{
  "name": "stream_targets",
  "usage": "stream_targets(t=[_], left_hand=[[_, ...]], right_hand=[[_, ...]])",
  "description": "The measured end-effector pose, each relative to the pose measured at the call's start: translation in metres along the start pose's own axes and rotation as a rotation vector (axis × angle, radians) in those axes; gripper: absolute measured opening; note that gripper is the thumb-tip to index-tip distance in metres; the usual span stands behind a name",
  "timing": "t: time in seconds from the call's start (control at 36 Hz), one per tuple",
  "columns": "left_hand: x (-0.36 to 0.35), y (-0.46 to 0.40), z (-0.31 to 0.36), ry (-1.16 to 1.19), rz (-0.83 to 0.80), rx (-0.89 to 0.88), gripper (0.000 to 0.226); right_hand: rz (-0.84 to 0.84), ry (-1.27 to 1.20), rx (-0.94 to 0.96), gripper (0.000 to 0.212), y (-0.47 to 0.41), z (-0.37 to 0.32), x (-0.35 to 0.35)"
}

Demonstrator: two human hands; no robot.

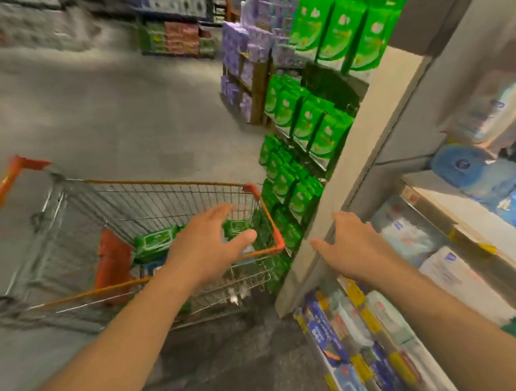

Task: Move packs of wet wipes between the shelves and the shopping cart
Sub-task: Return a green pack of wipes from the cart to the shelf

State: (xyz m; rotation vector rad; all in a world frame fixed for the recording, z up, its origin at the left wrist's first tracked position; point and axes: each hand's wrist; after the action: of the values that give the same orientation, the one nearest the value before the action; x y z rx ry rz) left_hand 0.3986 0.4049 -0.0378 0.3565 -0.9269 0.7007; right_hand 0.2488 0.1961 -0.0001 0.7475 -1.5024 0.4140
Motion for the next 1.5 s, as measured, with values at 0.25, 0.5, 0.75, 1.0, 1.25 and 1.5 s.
stream_targets(t=[0.25, 0.5, 0.75, 1.0, 1.25, 1.5], left_hand=[[0.024, -0.046, -0.039, -0.055, 0.090, 0.172, 0.084], [0.042, -0.057, -0.087, -0.085, 0.194, 0.339, 0.084], [0.053, -0.060, -0.178, -0.005, 0.220, 0.472, 0.088], [0.061, -0.067, -0.272, 0.157, 0.172, 0.630, 0.106], [0.058, -0.090, -0.324, 0.275, 0.022, 0.667, 0.073], [0.021, -0.119, -0.342, 0.514, -0.011, 0.825, 0.063]], right_hand=[[-0.028, 0.014, 0.226, 0.082, -0.094, -0.059, -0.001], [-0.061, 0.019, 0.502, 0.059, -0.154, -0.124, -0.015], [-0.142, 0.109, 0.631, 0.066, -0.189, -0.217, -0.040], [-0.273, 0.197, 0.643, 0.081, -0.219, -0.308, -0.077], [-0.397, 0.225, 0.664, 0.080, -0.252, -0.353, -0.121], [-0.564, 0.266, 0.791, 0.072, -0.286, -0.374, -0.176]])
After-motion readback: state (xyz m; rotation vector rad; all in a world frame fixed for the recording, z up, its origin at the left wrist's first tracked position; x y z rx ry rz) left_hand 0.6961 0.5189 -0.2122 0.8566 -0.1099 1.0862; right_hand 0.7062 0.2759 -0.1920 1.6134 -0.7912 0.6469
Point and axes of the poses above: each hand's wrist, its own y-axis away from the middle knuckle, its own x-axis out of the back of the hand, z = x × y, and after that the axes turned 6 degrees about -x, right-handed
